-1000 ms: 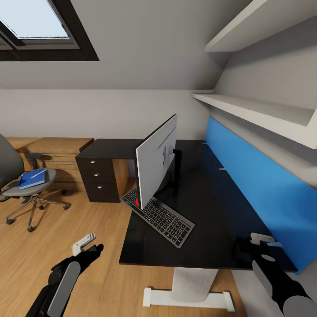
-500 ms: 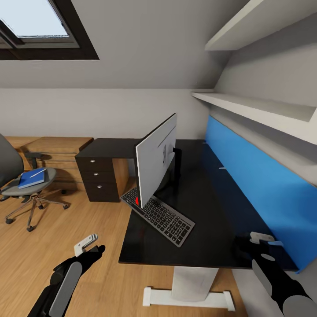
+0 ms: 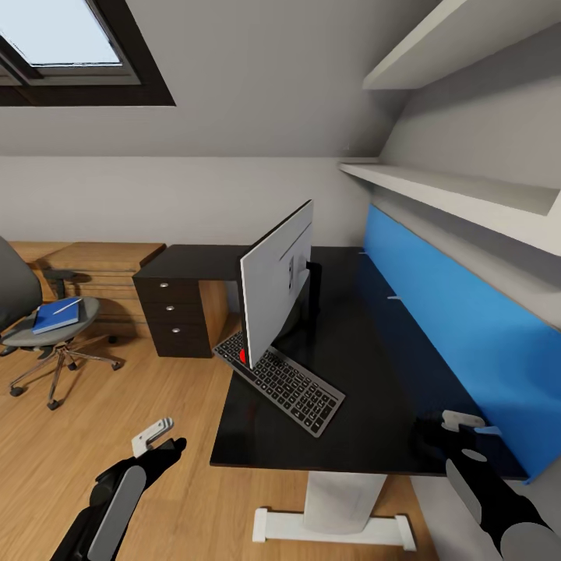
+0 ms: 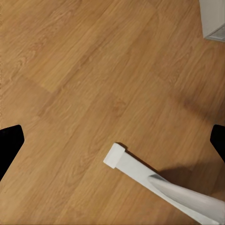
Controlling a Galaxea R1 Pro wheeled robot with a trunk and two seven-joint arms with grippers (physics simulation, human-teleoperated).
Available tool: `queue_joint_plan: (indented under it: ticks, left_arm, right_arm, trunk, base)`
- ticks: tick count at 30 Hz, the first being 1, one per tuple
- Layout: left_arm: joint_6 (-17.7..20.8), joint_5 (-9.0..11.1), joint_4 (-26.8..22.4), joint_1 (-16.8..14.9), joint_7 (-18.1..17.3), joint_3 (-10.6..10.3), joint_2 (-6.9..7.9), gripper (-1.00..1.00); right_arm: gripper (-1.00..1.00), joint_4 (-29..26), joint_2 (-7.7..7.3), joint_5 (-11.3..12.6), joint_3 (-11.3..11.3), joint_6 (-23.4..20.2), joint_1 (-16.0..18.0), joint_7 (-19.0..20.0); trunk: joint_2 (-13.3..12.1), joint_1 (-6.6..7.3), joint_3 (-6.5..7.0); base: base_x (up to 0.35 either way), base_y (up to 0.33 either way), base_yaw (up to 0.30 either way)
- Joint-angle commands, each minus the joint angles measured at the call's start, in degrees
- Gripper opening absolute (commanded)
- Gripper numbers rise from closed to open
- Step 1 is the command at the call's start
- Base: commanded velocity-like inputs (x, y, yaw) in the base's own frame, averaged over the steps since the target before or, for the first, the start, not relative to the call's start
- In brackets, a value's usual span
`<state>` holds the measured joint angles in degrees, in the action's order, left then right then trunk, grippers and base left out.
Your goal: In the bedroom, organize the workspace by keeping the computer under the desk, ensuring the monitor is on the desk, placing the keyboard on the desk next to the monitor, placing the mouse on the desk next to the keyboard, moving the folder from the swivel chair onto the desk next to the mouse, stacking the notebook on top of the folder with the pen on top of the notebook, and positioning the swivel chair next to the desk.
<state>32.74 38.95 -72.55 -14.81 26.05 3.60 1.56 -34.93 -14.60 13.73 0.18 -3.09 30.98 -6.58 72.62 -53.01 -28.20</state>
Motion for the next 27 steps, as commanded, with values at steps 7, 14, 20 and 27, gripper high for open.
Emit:
queue_joint_plan:
  ticks: [7,14,20,27]
  left_arm:
    - [0.14,0.6,0.03,-0.04,0.49,0.0,0.05,1.0]
    - [0.14,0.6,0.12,-0.04,0.49,0.0,0.1,1.0]
    - [0.14,0.62,0.42,-0.04,0.49,0.0,0.18,1.0]
    - [0.06,0.61,0.8,-0.04,0.41,0.0,0.19,1.0]
  right_arm:
    - [1.0,0.3,-0.03,0.33,0.17,-0.69,-0.04,0.54]
    - [1.0,0.3,-0.05,0.4,0.09,-0.69,-0.04,0.6]
    - [1.0,0.3,-0.07,0.42,0.04,-0.69,-0.04,0.62]
    - [1.0,0.3,-0.08,0.42,0.0,-0.69,-0.04,0.6]
  trunk:
    - [0.03,-0.01,-0.07]
    - [0.03,-0.01,-0.07]
    - [0.03,-0.01,-0.07]
    - [0.03,-0.01,-0.07]
  base:
    - [0.0,0.0,0.0]
    - [0.0,0.0,0.0]
    - [0.0,0.0,0.0]
    - [0.032,0.0,0.0]
